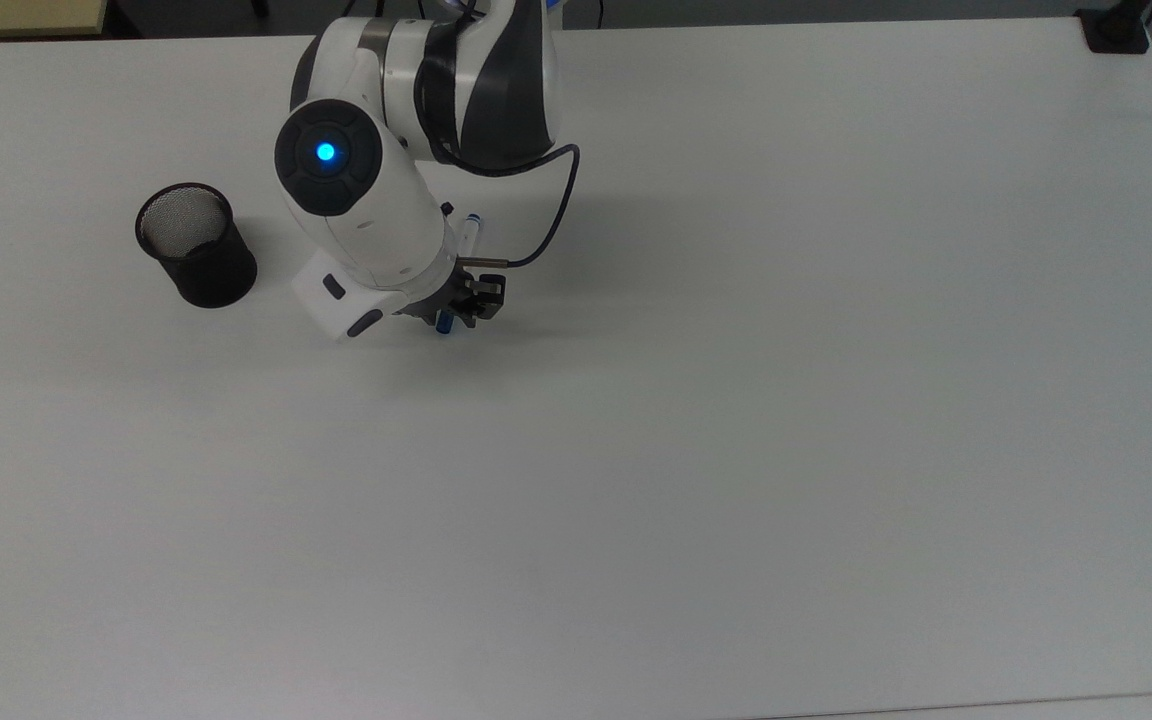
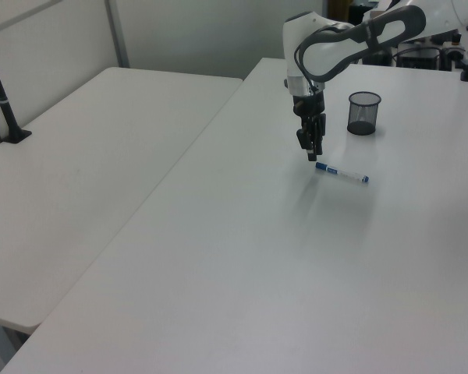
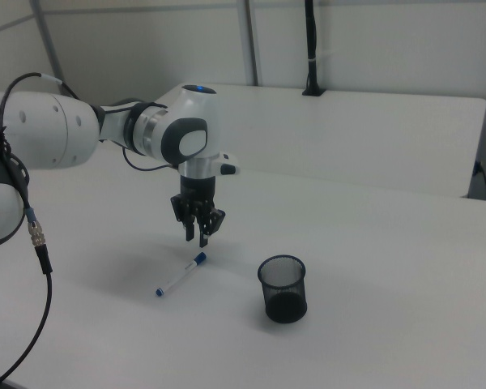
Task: Remove the marker
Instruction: 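Open the gripper to release the marker and raise it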
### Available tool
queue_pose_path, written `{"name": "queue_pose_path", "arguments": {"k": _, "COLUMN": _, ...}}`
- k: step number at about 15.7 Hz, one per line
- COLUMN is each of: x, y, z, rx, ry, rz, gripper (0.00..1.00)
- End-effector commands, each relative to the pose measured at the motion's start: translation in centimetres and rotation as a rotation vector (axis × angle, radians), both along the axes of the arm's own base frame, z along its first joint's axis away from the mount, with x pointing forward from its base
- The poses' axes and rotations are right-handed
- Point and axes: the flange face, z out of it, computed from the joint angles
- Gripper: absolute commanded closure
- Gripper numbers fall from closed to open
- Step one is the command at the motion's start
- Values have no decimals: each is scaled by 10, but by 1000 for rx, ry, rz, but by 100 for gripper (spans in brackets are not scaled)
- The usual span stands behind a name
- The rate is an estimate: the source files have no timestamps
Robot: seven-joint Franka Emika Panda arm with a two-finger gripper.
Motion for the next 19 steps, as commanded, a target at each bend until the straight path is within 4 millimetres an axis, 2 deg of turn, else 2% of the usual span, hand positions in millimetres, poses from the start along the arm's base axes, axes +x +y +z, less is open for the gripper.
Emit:
{"name": "queue_pose_path", "arguments": {"k": 1, "x": -1, "y": 1, "z": 45, "rx": -67, "ry": -59, "rz": -118, "gripper": 0}}
{"name": "queue_pose_path", "arguments": {"k": 7, "x": -36, "y": -7, "z": 155, "rx": -111, "ry": -114, "rz": -119, "gripper": 0}}
{"name": "queue_pose_path", "arguments": {"k": 9, "x": -52, "y": -14, "z": 181, "rx": -124, "ry": -100, "rz": -123, "gripper": 0}}
{"name": "queue_pose_path", "arguments": {"k": 13, "x": -65, "y": -24, "z": 207, "rx": -120, "ry": -114, "rz": -142, "gripper": 0}}
{"name": "queue_pose_path", "arguments": {"k": 19, "x": -68, "y": -31, "z": 206, "rx": -117, "ry": -101, "rz": -158, "gripper": 0}}
